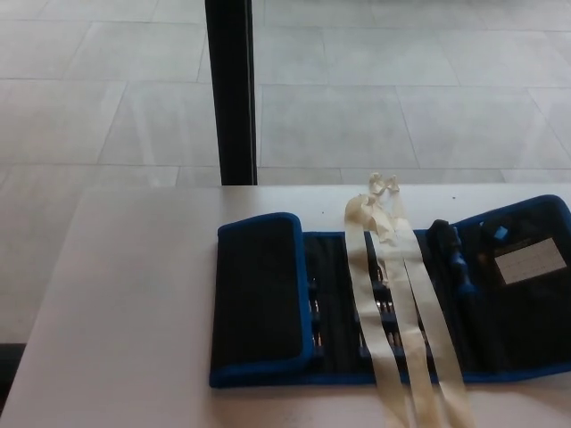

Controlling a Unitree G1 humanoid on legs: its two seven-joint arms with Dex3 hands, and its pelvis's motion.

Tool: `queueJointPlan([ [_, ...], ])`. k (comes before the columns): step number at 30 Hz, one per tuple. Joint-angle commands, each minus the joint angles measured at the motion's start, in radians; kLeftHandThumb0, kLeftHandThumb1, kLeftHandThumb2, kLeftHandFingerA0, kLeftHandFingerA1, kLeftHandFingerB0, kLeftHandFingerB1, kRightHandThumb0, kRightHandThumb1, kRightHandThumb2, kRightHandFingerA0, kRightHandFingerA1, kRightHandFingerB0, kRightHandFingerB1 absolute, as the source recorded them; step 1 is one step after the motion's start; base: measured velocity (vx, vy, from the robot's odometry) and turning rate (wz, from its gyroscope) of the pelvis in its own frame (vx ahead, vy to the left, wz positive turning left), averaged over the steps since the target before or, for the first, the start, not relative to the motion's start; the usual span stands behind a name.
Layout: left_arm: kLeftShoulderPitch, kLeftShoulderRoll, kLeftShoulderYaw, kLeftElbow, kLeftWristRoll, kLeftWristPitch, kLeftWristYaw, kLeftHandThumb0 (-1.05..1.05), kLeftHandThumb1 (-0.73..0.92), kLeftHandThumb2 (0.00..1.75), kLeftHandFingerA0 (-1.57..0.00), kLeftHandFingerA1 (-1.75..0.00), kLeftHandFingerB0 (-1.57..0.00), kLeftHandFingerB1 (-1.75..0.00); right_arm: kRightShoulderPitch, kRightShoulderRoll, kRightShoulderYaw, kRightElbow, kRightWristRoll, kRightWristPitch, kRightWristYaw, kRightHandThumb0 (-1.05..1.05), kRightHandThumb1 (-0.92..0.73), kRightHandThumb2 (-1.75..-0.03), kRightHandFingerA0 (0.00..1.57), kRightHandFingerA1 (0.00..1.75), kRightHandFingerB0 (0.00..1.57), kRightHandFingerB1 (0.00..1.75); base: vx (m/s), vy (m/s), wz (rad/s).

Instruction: The robot uses its right hand to lift an edge of the toolkit kept in middle of the desk and make one fold in it

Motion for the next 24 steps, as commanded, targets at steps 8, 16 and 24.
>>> queueJointPlan([
  [8, 0.001, -0.011, 0.294, -0.074, -0.299, 0.109, -0.021, -0.38, 0.51, 1.11, -0.01, -0.53, 0.00, -0.51, -0.063, -0.141, -0.504, -0.043, 0.399, 0.072, -0.105, -0.68, -0.92, -0.65, 0.11, 0.95, 0.00, 0.58, 0.00, 0.000, 0.00],
  [16, -0.014, -0.012, 0.313, -0.103, -0.303, 0.130, -0.033, -0.38, 0.50, 1.11, -0.01, -0.53, 0.00, -0.51, -0.208, -0.280, -0.605, -0.035, 0.415, 0.068, -0.130, -0.38, -0.58, -1.14, 0.12, 0.65, 0.03, 0.58, 0.00, 0.000, 0.00],
  [24, -0.024, -0.005, 0.310, -0.099, -0.294, 0.144, -0.022, -0.37, 0.51, 1.12, -0.01, -0.53, 0.00, -0.51, -0.410, -0.285, -0.545, -0.250, 0.432, 0.116, -0.115, -0.71, -0.91, -0.67, 0.28, 1.00, 0.22, 0.70, 0.00, 0.000, 0.00],
])
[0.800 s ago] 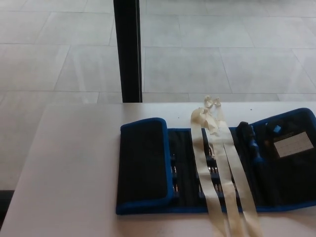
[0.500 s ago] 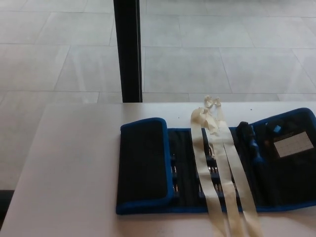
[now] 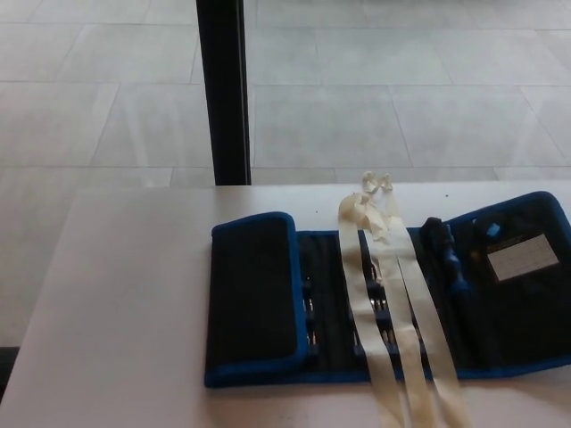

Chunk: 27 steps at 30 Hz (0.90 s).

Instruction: The robot uses its right hand to lift an edge of the toolkit kept in middle of the desk and make one fold in it

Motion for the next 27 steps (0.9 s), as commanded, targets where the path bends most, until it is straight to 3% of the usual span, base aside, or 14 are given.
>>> queueJointPlan([
  [1, -0.006, 0.005, 0.014, -0.008, -0.071, 0.061, -0.001, -0.37, 0.51, 1.12, -0.01, -0.53, 0.00, -0.51, -0.097, -0.029, 0.004, -0.114, 0.115, 0.072, -0.043, -0.71, -0.91, -0.67, 0.28, 1.00, 0.22, 0.70, 0.00, 0.000, 0.09],
  [7, 0.005, -0.001, 0.013, -0.026, -0.084, 0.069, 0.003, -0.84, 0.92, 0.72, -0.09, -0.53, -0.09, -0.41, -0.119, 0.066, 0.144, -0.433, 0.131, 0.129, -0.006, -0.73, -0.91, -0.67, 0.35, 0.92, 0.21, 0.63, 0.00, 0.000, 0.11],
  [8, 0.003, 0.001, 0.012, -0.025, -0.083, 0.071, 0.007, -0.37, 0.50, 1.11, -0.01, -0.53, 0.00, -0.51, -0.119, 0.080, 0.174, -0.478, 0.139, 0.142, 0.008, -0.71, -0.90, -0.67, 0.42, 0.89, 0.25, 0.60, 0.00, 0.000, 0.08],
  [10, 0.002, 0.001, 0.013, -0.025, -0.086, 0.071, 0.011, -0.83, 0.92, 0.72, -0.11, -0.54, -0.11, -0.42, -0.131, 0.097, 0.215, -0.516, 0.145, 0.164, 0.011, -0.72, -0.88, -0.66, 0.54, 0.83, 0.34, 0.60, 0.00, 0.000, 0.03],
  [12, 0.014, 0.002, 0.008, -0.035, -0.088, 0.065, 0.000, -0.38, 0.49, 1.11, -0.01, -0.53, 0.00, -0.51, -0.143, 0.126, 0.279, -0.525, 0.149, 0.197, 0.026, -0.73, -0.65, -1.05, 0.61, 0.79, 0.39, 0.67, 0.00, 0.000, 0.00],
  [13, 0.014, 0.003, 0.007, -0.030, -0.089, 0.062, -0.003, -0.84, 0.92, 0.71, -0.10, -0.53, -0.10, -0.41, -0.139, 0.138, 0.292, -0.531, 0.154, 0.202, 0.027, -0.78, -0.81, -0.64, 0.62, 0.78, 0.40, 0.67, 0.00, 0.000, 0.00],
  [14, 0.017, 0.003, 0.004, -0.029, -0.088, 0.058, -0.009, -0.38, 0.49, 1.11, -0.01, -0.53, 0.00, -0.51, -0.132, 0.147, 0.310, -0.534, 0.155, 0.216, 0.032, -0.82, -0.80, -0.64, 0.61, 0.78, 0.41, 0.71, 0.00, 0.000, 0.00],
  [16, 0.020, 0.004, 0.000, -0.030, -0.091, 0.055, -0.009, -0.38, 0.48, 1.10, -0.01, -0.53, 0.00, -0.51, -0.122, 0.155, 0.324, -0.543, 0.172, 0.233, 0.033, -0.84, -0.77, -0.63, 0.57, 0.78, 0.43, 0.69, 0.00, 0.000, 0.00],
  [18, 0.030, -0.002, -0.003, -0.062, -0.096, 0.071, 0.004, -0.38, 0.50, 1.11, -0.01, -0.53, 0.00, -0.51, -0.102, 0.204, 0.363, -0.567, 0.198, 0.272, 0.038, -0.88, -0.71, -0.62, 0.52, 0.70, 0.45, 0.64, 0.00, 0.000, 0.00],
  [19, 0.023, -0.002, -0.002, -0.053, -0.096, 0.064, 0.011, -0.83, 0.92, 0.73, -0.09, -0.51, -0.13, -0.46, -0.094, 0.212, 0.383, -0.566, 0.194, 0.273, 0.053, -0.88, -0.72, -0.62, 0.47, 0.67, 0.39, 0.62, 0.00, 0.000, 0.00],
  [20, 0.024, 0.000, -0.007, -0.054, -0.099, 0.067, -0.004, -0.38, 0.50, 1.12, -0.01, -0.53, 0.00, -0.51, -0.088, 0.223, 0.401, -0.566, 0.191, 0.277, 0.056, -0.87, -0.72, -0.62, 0.45, 0.66, 0.37, 0.57, 0.00, 0.000, 0.00],
  [23, 0.027, 0.001, -0.010, -0.066, -0.106, 0.074, -0.002, -0.38, 0.49, 1.11, -0.01, -0.53, 0.00, -0.51, -0.066, 0.246, 0.444, -0.559, 0.184, 0.274, 0.080, -0.81, -0.74, -0.62, 0.38, 0.53, 0.30, 0.41, 0.00, 0.000, 0.00],
  [25, 0.014, 0.010, -0.013, -0.047, -0.102, 0.071, 0.013, -0.83, 0.92, 0.73, -0.12, -0.50, -0.13, -0.40, -0.053, 0.253, 0.483, -0.536, 0.170, 0.275, 0.102, -0.74, -0.80, -0.64, 0.31, 0.49, 0.24, 0.37, 0.00, 0.000, 0.00],
  [27, 0.015, 0.010, -0.017, -0.055, -0.101, 0.078, 0.021, -0.83, 0.92, 0.74, -0.09, -0.52, -0.14, -0.45, -0.050, 0.257, 0.490, -0.518, 0.168, 0.273, 0.096, -0.74, -0.81, -0.64, 0.30, 0.51, 0.24, 0.38, 0.00, 0.000, 0.00],
])
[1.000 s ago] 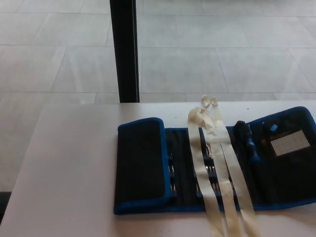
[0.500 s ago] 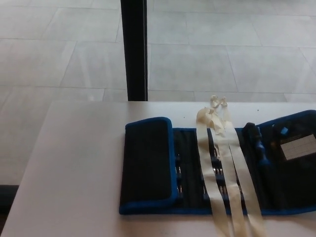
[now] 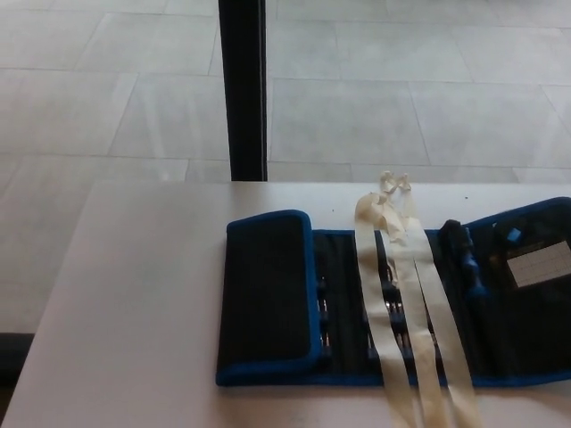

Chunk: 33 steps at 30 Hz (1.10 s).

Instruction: The robot uses its right hand to lift an edge of the toolkit kept in middle of the desk and make one fold in it

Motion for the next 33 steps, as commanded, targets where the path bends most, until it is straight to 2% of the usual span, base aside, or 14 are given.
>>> queueJointPlan([
  [1, 0.003, 0.009, -0.006, -0.014, -0.015, 0.035, 0.022, -0.83, 0.92, 0.74, -0.09, -0.52, -0.14, -0.45, 0.023, 0.013, 0.027, 0.035, 0.007, 0.030, 0.031, -0.74, -0.81, -0.64, 0.30, 0.51, 0.24, 0.38, 0.00, 0.000, 0.00],
  [4, 0.002, 0.014, -0.011, -0.008, -0.017, 0.028, 0.005, -0.84, 0.92, 0.74, -0.07, -0.53, -0.12, -0.46, 0.024, -0.002, 0.039, 0.084, -0.008, 0.011, 0.056, -0.77, -0.65, -0.97, 0.23, 0.55, 0.17, 0.47, 0.00, 0.000, 0.00],
  [5, 0.003, 0.017, -0.011, -0.006, -0.021, 0.030, -0.004, -0.38, 0.50, 1.11, -0.01, -0.53, 0.00, -0.51, 0.026, -0.002, 0.039, 0.101, -0.015, -0.001, 0.057, -0.75, -0.82, -0.64, 0.28, 0.48, 0.22, 0.37, 0.00, 0.000, 0.00],
  [6, -0.004, 0.021, -0.013, 0.014, -0.015, 0.023, 0.003, -0.84, 0.92, 0.73, -0.09, -0.50, -0.13, -0.41, 0.026, -0.008, 0.051, 0.134, -0.046, -0.023, 0.049, -0.77, -0.81, -0.65, 0.31, 0.49, 0.24, 0.37, 0.00, 0.000, 0.00],
  [13, -0.002, 0.010, -0.022, -0.016, -0.023, 0.034, 0.021, -0.89, 0.78, 0.92, -0.10, -0.54, -0.11, -0.46, 0.021, -0.022, 0.074, 0.224, -0.102, -0.061, 0.023, -0.80, -0.82, -0.65, 0.35, 0.54, 0.28, 0.40, 0.00, 0.000, 0.00],
  [16, -0.005, 0.013, -0.024, -0.013, -0.021, 0.030, 0.028, -0.82, 0.92, 0.74, -0.13, -0.55, -0.17, -0.44, 0.044, -0.026, 0.113, 0.249, -0.122, -0.055, 0.064, -0.84, -0.80, -0.64, 0.34, 0.53, 0.27, 0.39, 0.00, 0.000, 0.00],
  [17, -0.008, 0.017, -0.028, -0.001, -0.018, 0.025, 0.020, -0.37, 0.50, 1.12, -0.01, -0.53, 0.00, -0.51, 0.047, -0.027, 0.127, 0.258, -0.131, -0.054, 0.066, -0.80, -0.81, -0.65, 0.32, 0.52, 0.24, 0.39, 0.00, 0.000, 0.00],
  [21, 0.006, 0.013, -0.038, -0.028, -0.020, 0.029, 0.014, -0.37, 0.50, 1.12, -0.01, -0.53, 0.00, -0.51, 0.048, -0.028, 0.171, 0.276, -0.162, -0.061, 0.070, -0.82, -0.82, -0.64, 0.36, 0.53, 0.29, 0.38, 0.00, 0.000, 0.00],
  [22, 0.005, 0.010, -0.035, -0.032, -0.024, 0.031, 0.025, -0.84, 0.92, 0.73, -0.12, -0.51, -0.15, -0.41, 0.047, -0.024, 0.180, 0.276, -0.165, -0.060, 0.072, -0.86, -0.68, -0.77, 0.33, 0.56, 0.25, 0.43, 0.00, 0.000, 0.00],
  [24, -0.002, 0.013, -0.034, -0.022, -0.026, 0.028, 0.024, -0.89, 0.78, 0.93, -0.11, -0.54, -0.11, -0.45, 0.041, -0.022, 0.190, 0.276, -0.166, -0.047, 0.072, -0.79, -0.82, -0.65, 0.36, 0.54, 0.30, 0.38, 0.00, 0.000, 0.00],
  [25, -0.001, 0.016, -0.037, -0.017, -0.025, 0.024, 0.013, -0.37, 0.49, 1.11, -0.01, -0.53, 0.00, -0.51, 0.037, -0.021, 0.193, 0.276, -0.169, -0.045, 0.067, -0.79, -0.82, -0.65, 0.39, 0.55, 0.31, 0.39, 0.00, 0.000, 0.00],
  [26, 0.000, 0.021, -0.040, -0.006, -0.024, 0.018, -0.003, -0.37, 0.49, 1.11, -0.01, -0.53, 0.00, -0.51, 0.035, -0.020, 0.198, 0.276, -0.173, -0.046, 0.063, -0.79, -0.82, -0.65, 0.39, 0.55, 0.31, 0.39, 0.00, 0.000, 0.00],
  [27, 0.001, 0.019, -0.040, -0.011, -0.023, 0.019, 0.002, -0.87, 0.92, 0.73, -0.08, -0.52, -0.16, -0.44, 0.031, -0.019, 0.202, 0.276, -0.176, -0.044, 0.058, -0.78, -0.82, -0.64, 0.40, 0.51, 0.30, 0.36, 0.00, 0.000, 0.00],
  [33, 0.000, 0.019, -0.045, -0.015, -0.016, 0.022, 0.019, -0.85, 0.92, 0.74, -0.12, -0.53, -0.15, -0.41, 0.001, -0.014, 0.249, 0.274, -0.217, -0.030, 0.027, -0.73, -0.84, -0.66, 0.43, 0.47, 0.33, 0.34, 0.00, 0.000, 0.00],
])
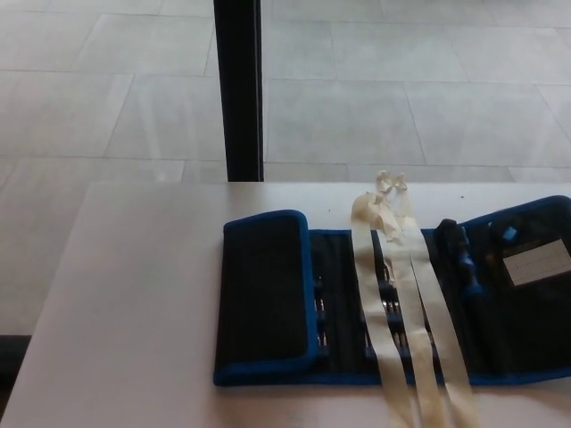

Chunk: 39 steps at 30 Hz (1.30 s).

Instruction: The robot uses its right hand to lift an edge of the toolkit kept in middle of the desk and make one fold in it

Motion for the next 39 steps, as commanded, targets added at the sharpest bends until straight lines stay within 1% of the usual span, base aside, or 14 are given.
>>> queueJointPlan([
  [1, 0.000, 0.018, -0.001, 0.011, -0.003, 0.007, 0.007, -0.90, 0.78, 0.92, -0.09, -0.52, -0.13, -0.44, -0.026, -0.007, 0.026, 0.005, -0.053, 0.003, -0.033, -0.72, -0.84, -0.65, 0.46, 0.47, 0.36, 0.35, 0.00, 0.000, 0.00],
  [4, -0.015, 0.024, 0.005, 0.044, -0.011, -0.005, -0.009, -0.84, 0.92, 0.74, -0.11, -0.49, -0.14, -0.38, -0.059, -0.003, 0.053, 0.044, -0.076, -0.024, -0.029, -0.70, -0.85, -0.66, 0.42, 0.47, 0.33, 0.36, 0.00, 0.000, 0.00],
  [5, -0.012, 0.022, 0.003, 0.032, -0.009, -0.002, -0.006, -0.90, 0.78, 0.92, -0.09, -0.52, -0.11, -0.44, -0.063, -0.005, 0.067, 0.052, -0.091, -0.034, -0.027, -0.71, -0.86, -0.66, 0.41, 0.46, 0.33, 0.35, 0.00, 0.000, 0.00],
  [7, -0.006, 0.011, 0.006, 0.002, -0.018, 0.012, 0.003, -0.83, 0.92, 0.74, -0.14, -0.54, -0.16, -0.44, -0.072, -0.006, 0.075, 0.066, -0.099, -0.040, -0.030, -0.72, -0.86, -0.66, 0.41, 0.45, 0.32, 0.35, 0.00, 0.000, 0.00],
  [10, 0.000, 0.007, -0.002, -0.018, -0.014, 0.017, 0.002, -0.84, 0.92, 0.76, -0.11, -0.51, -0.13, -0.41, -0.087, 0.005, 0.100, 0.078, -0.121, -0.044, -0.040, -0.76, -0.76, -0.75, 0.38, 0.49, 0.30, 0.39, 0.00, 0.000, 0.00],
  [11, -0.004, 0.011, -0.002, -0.006, -0.014, 0.013, -0.001, -0.89, 0.79, 0.92, -0.09, -0.52, -0.10, -0.45, -0.094, 0.013, 0.108, 0.092, -0.130, -0.054, -0.047, -0.71, -0.87, -0.66, 0.41, 0.48, 0.33, 0.36, 0.00, 0.000, 0.00],
  [12, -0.009, 0.013, 0.003, 0.002, -0.019, 0.010, -0.003, -0.85, 0.92, 0.73, -0.09, -0.50, -0.17, -0.42, -0.105, 0.031, 0.113, 0.126, -0.138, -0.062, -0.068, -0.75, -0.85, -0.65, 0.44, 0.47, 0.35, 0.37, 0.00, 0.000, 0.00],
  [25, -0.016, 0.005, 0.006, -0.015, -0.024, 0.012, 0.014, -0.82, 0.92, 0.77, -0.13, -0.52, -0.16, -0.43, -0.129, 0.091, 0.118, 0.313, -0.159, -0.155, -0.117, -0.76, -0.88, -0.66, 0.40, 0.49, 0.32, 0.36, 0.00, 0.000, 0.00],
  [29, -0.013, 0.006, 0.005, -0.020, -0.026, 0.007, 0.010, -0.83, 0.92, 0.77, -0.14, -0.52, -0.16, -0.43, -0.151, 0.127, 0.085, 0.325, -0.122, -0.154, -0.142, -0.84, -0.73, -0.79, 0.38, 0.52, 0.30, 0.41, 0.00, 0.000, 0.00],
  [32, -0.015, 0.008, 0.004, -0.012, -0.025, 0.007, 0.018, -0.84, 0.92, 0.77, -0.14, -0.52, -0.17, -0.42, -0.196, 0.207, -0.003, 0.304, -0.025, -0.137, -0.184, -0.76, -0.82, -0.65, 0.42, 0.50, 0.35, 0.39, 0.00, 0.000, 0.00],
  [33, -0.018, 0.010, 0.002, -0.008, -0.022, 0.007, 0.023, -0.84, 0.92, 0.77, -0.15, -0.50, -0.17, -0.41, -0.202, 0.232, -0.030, 0.288, 0.003, -0.135, -0.180, -0.79, -0.75, -0.73, 0.37, 0.53, 0.27, 0.41, 0.00, 0.000, 0.00],
  [34, -0.020, 0.009, -0.003, -0.009, -0.019, 0.008, 0.023, -0.84, 0.92, 0.78, -0.14, -0.51, -0.15, -0.41, -0.202, 0.250, -0.050, 0.276, 0.018, -0.139, -0.176, -0.68, -0.64, -1.07, 0.37, 0.63, 0.15, 0.48, 0.00, 0.000, 0.00],
  [35, -0.020, 0.008, -0.008, -0.014, -0.017, 0.006, 0.021, -0.85, 0.92, 0.77, -0.14, -0.51, -0.14, -0.40, -0.206, 0.275, -0.076, 0.258, 0.038, -0.141, -0.188, -0.75, -0.85, -0.65, 0.39, 0.52, 0.30, 0.40, 0.00, 0.000, 0.00],
  [39, -0.014, 0.005, 0.000, -0.021, -0.032, 0.011, 0.020, -0.83, 0.92, 0.77, -0.14, -0.52, -0.15, -0.46, -0.194, 0.355, -0.113, 0.159, 0.072, -0.112, -0.225, -0.75, -0.87, -0.66, 0.41, 0.55, 0.29, 0.42, 0.00, 0.000, 0.00],
])
